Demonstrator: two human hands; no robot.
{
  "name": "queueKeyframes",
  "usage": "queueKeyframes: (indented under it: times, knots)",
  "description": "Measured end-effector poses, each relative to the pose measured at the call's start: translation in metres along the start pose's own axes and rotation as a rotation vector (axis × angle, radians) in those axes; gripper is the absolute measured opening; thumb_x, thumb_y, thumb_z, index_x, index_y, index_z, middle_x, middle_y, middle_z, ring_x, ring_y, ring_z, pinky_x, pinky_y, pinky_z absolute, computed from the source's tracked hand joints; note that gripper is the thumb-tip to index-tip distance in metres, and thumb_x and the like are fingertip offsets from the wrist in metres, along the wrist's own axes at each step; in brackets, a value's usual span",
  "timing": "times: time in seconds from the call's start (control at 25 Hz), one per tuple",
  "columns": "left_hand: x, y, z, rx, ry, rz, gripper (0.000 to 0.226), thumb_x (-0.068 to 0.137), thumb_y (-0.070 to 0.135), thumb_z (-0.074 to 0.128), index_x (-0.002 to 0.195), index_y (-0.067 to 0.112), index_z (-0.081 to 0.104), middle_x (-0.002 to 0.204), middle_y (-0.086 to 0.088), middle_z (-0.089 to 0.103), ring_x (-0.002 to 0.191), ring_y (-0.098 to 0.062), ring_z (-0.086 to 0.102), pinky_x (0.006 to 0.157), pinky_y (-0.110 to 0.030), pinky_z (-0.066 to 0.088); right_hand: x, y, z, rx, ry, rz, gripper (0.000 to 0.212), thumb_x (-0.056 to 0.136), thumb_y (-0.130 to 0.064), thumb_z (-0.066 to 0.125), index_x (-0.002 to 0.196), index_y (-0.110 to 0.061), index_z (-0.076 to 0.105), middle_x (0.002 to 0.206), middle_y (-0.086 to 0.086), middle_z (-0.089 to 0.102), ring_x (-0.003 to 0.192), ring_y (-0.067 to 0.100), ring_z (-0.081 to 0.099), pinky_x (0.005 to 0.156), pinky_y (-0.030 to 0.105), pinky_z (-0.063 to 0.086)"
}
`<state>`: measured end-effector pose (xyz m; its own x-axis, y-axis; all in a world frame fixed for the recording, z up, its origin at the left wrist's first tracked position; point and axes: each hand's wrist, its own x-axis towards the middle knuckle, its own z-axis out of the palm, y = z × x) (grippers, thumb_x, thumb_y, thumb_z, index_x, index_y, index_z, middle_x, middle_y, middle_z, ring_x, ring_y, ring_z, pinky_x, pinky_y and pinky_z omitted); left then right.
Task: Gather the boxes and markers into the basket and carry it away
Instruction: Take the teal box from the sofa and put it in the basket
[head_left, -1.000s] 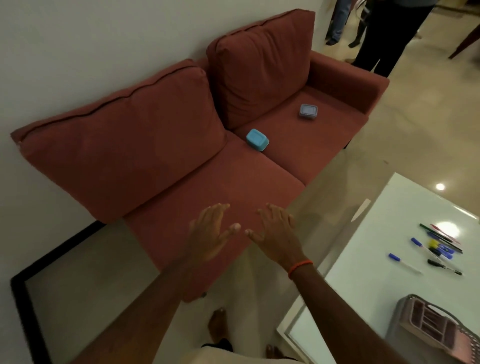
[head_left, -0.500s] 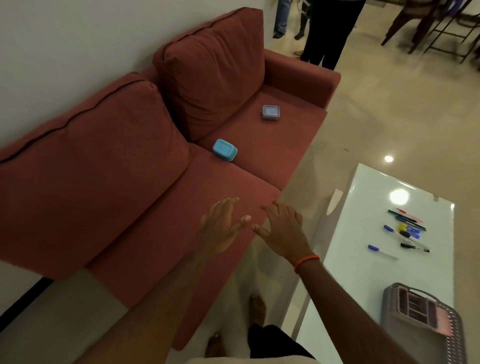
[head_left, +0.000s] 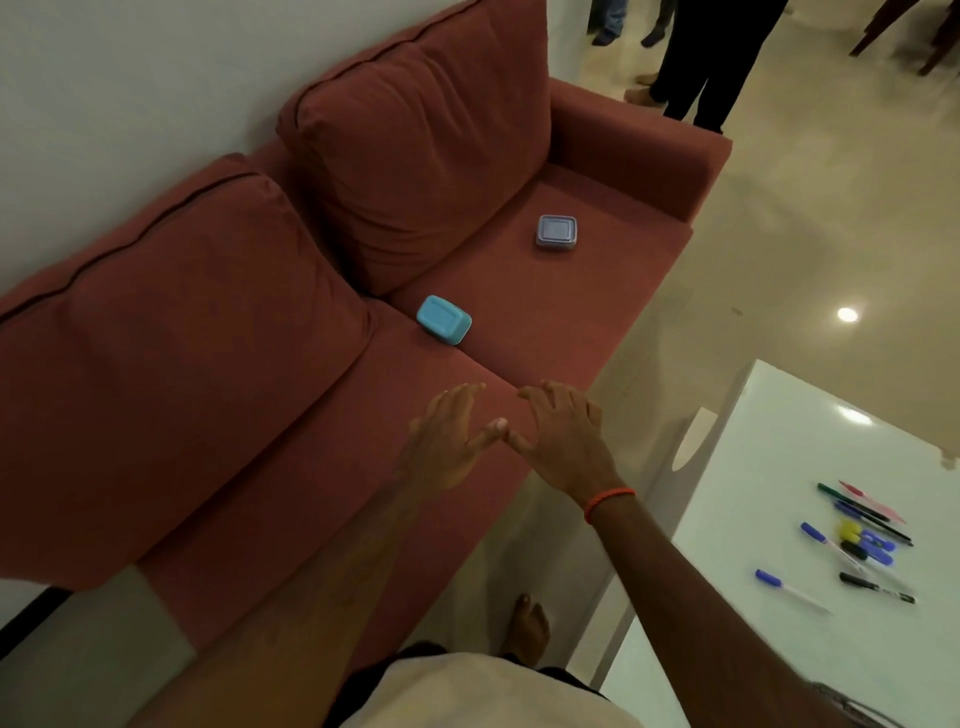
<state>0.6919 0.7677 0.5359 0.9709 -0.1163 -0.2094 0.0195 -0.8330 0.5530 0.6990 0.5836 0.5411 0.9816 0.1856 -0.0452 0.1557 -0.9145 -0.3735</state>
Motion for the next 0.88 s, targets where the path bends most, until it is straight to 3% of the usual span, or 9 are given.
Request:
queueKeyframes:
  times: [0.12, 0.28, 0.52, 0.88]
  knots:
    - [0.026, -0.002, -0.011, 0.033, 0.012, -0.031, 0.072, 0.092, 0.072, 0.036, 0.153, 0.033, 0.026, 0.161, 0.007, 0.028, 0.149, -0.016, 0.021, 0.113, -0.056, 0.023, 0.032, 0.006, 0.001, 0.031, -0.034, -0.033, 0.064, 0.087, -0.069, 0.041, 0.137, -0.028, 0.048, 0.141, 0.003, 0.045, 0.136, 0.022, 0.033, 0.108, 0.042, 0.026]
    - [0.057, -0.019, -0.025, -0.007, 0.048, -0.130, 0.073, 0.092, 0.072, 0.038, 0.152, 0.033, 0.028, 0.161, 0.007, 0.028, 0.149, -0.016, 0.022, 0.114, -0.055, 0.023, 0.073, 0.005, 0.006, 0.060, -0.089, -0.076, 0.059, 0.087, -0.061, 0.052, 0.136, -0.030, 0.046, 0.140, 0.001, 0.045, 0.135, 0.021, 0.034, 0.108, 0.040, 0.026]
    - [0.122, -0.036, -0.018, -0.066, 0.041, -0.199, 0.074, 0.091, 0.073, 0.037, 0.152, 0.032, 0.028, 0.159, 0.008, 0.030, 0.148, -0.016, 0.024, 0.115, -0.054, 0.025, 0.145, 0.009, 0.022, 0.047, -0.206, -0.121, 0.061, 0.088, -0.062, 0.050, 0.140, -0.031, 0.042, 0.145, 0.000, 0.040, 0.138, 0.021, 0.029, 0.111, 0.041, 0.022]
    - [0.237, -0.094, -0.018, -0.047, -0.059, -0.290, 0.073, 0.093, 0.071, 0.036, 0.153, 0.032, 0.025, 0.162, 0.009, 0.025, 0.150, -0.014, 0.017, 0.115, -0.052, 0.019, 0.268, 0.028, 0.077, 0.109, -0.273, -0.092, 0.066, 0.082, -0.071, 0.039, 0.135, -0.033, 0.047, 0.135, -0.005, 0.047, 0.131, 0.018, 0.036, 0.105, 0.037, 0.026]
